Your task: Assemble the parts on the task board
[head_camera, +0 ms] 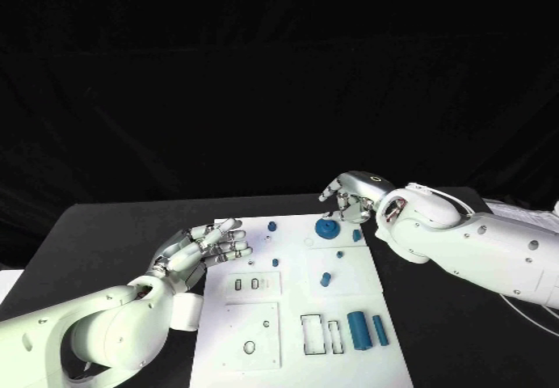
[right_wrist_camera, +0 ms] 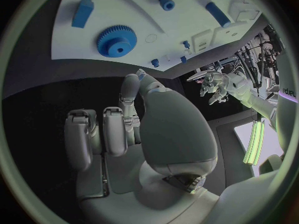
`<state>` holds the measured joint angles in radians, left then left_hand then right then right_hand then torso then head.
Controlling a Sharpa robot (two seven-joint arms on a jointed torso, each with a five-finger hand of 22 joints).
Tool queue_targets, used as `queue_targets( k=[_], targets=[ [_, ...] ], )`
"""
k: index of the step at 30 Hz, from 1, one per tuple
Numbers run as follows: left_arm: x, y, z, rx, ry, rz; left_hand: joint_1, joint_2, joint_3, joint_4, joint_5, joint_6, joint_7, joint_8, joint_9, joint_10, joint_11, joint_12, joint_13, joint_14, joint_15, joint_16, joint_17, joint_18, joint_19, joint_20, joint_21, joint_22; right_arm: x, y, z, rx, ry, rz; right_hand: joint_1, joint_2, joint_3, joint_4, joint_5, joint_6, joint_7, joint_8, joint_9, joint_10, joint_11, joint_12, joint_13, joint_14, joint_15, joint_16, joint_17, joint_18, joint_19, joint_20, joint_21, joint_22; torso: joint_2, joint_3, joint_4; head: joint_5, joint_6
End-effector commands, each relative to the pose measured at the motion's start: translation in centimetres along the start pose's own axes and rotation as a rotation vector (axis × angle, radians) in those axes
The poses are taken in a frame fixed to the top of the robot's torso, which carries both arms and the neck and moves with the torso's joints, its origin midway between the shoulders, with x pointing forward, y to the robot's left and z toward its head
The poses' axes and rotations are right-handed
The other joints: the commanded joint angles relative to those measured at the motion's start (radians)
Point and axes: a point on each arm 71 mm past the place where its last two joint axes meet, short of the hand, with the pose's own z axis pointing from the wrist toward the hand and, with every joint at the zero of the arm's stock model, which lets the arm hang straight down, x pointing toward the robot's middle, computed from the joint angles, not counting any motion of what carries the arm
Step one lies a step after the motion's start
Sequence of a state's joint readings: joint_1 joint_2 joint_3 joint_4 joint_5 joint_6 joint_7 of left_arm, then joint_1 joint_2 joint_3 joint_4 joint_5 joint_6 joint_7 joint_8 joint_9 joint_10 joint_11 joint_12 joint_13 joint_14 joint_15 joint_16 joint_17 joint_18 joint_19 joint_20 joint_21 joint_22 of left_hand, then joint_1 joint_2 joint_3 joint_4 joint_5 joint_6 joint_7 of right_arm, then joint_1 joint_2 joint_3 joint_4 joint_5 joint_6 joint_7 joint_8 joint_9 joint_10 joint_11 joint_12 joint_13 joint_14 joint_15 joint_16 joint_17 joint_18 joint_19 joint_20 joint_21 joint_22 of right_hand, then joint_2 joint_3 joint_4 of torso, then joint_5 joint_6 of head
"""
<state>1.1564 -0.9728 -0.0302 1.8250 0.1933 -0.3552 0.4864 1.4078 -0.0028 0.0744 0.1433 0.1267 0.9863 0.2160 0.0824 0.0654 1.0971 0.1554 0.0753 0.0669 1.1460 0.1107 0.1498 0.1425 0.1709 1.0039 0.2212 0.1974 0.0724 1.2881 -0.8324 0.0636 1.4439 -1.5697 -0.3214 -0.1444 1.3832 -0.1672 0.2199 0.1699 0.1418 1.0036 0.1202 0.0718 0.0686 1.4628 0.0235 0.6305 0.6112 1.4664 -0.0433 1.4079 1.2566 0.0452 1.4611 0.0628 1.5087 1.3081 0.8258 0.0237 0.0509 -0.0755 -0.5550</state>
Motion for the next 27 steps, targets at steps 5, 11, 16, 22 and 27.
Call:
queue_targets(
  k=[5,11,16,22,27],
  targets=[
    [0.2,0.0,0.1,0.002,0.024,-0.017,-0.002,0.002,0.0,-0.005,0.004,0.001,0.008,-0.004,-0.001,0.0,0.009,-0.005,0.0,0.0,0.004,-0.005,0.001,0.012,0.0,0.004,-0.007,-0.001,0.6,-1.5,-0.3,0.101,0.119,0.037,-0.005,-0.015,-0.061,0.047,0.012,-0.032,0.016,-0.002,0.001,-0.051,0.02,0.38,0.447,0.071,0.013,0.073,0.126,-0.016,0.026,0.019,0.015,0.138,-0.005,0.0007,-0.0053,0.003,-0.004],
    [0.2,0.0,0.1,0.001,0.025,-0.018,-0.002,0.003,0.0,-0.005,0.004,0.001,0.008,-0.004,-0.001,0.0,0.009,-0.005,0.0,0.0,0.004,-0.005,0.001,0.012,0.0,0.004,-0.007,-0.001,1.1,-1.8,0.0,0.12,0.151,0.031,-0.008,-0.02,-0.098,0.079,0.075,-0.039,0.02,0.0,0.002,-0.005,0.026,0.592,0.661,0.084,0.022,0.112,0.203,-0.02,0.039,0.026,0.024,0.158,-0.003,0.0004,-0.0041,-0.001,-0.007],
    [0.2,0.0,0.1,0.001,0.025,-0.018,-0.002,0.004,0.0,-0.005,0.005,0.002,0.008,-0.004,-0.001,0.0,0.009,-0.005,0.0,0.0,0.004,-0.005,0.001,0.012,0.0,0.004,-0.008,-0.002,1.7,-1.7,0.2,0.12,0.169,0.026,-0.005,-0.014,-0.11,0.088,0.078,-0.03,0.021,0.006,0.003,0.023,0.029,0.705,0.768,0.085,0.025,0.119,0.215,-0.023,0.046,0.029,0.028,0.169,-0.003,0.0013,-0.0047,0.002,-0.011],
    [0.2,0.0,0.1,0.001,0.026,-0.018,-0.002,0.004,0.0,-0.005,0.005,0.002,0.008,-0.004,-0.001,0.0,0.009,-0.005,0.0,0.0,0.004,-0.005,0.001,0.012,0.0,0.004,-0.008,-0.002,2.3,-1.7,0.5,0.123,0.183,0.024,-0.003,-0.011,-0.113,0.089,0.078,-0.028,0.021,0.007,0.003,0.032,0.03,0.736,0.796,0.086,0.026,0.122,0.222,-0.024,0.049,0.03,0.029,0.173,-0.003,-0.0004,-0.0047,0.002,-0.014],
    [0.2,0.0,0.1,0.001,0.026,-0.018,-0.002,0.005,0.001,-0.005,0.005,0.002,0.008,-0.004,-0.001,0.0,0.009,-0.006,0.001,0.0,0.004,-0.006,0.002,0.012,0.001,0.004,-0.008,-0.002,2.7,-1.6,0.6,0.118,0.194,0.022,-0.001,-0.006,-0.112,0.088,0.077,-0.022,0.021,0.011,0.004,0.037,0.029,0.751,0.81,0.088,0.026,0.125,0.228,-0.025,0.053,0.03,0.031,0.179,-0.004,-0.0002,-0.0043,0.003,-0.016]
  ],
)
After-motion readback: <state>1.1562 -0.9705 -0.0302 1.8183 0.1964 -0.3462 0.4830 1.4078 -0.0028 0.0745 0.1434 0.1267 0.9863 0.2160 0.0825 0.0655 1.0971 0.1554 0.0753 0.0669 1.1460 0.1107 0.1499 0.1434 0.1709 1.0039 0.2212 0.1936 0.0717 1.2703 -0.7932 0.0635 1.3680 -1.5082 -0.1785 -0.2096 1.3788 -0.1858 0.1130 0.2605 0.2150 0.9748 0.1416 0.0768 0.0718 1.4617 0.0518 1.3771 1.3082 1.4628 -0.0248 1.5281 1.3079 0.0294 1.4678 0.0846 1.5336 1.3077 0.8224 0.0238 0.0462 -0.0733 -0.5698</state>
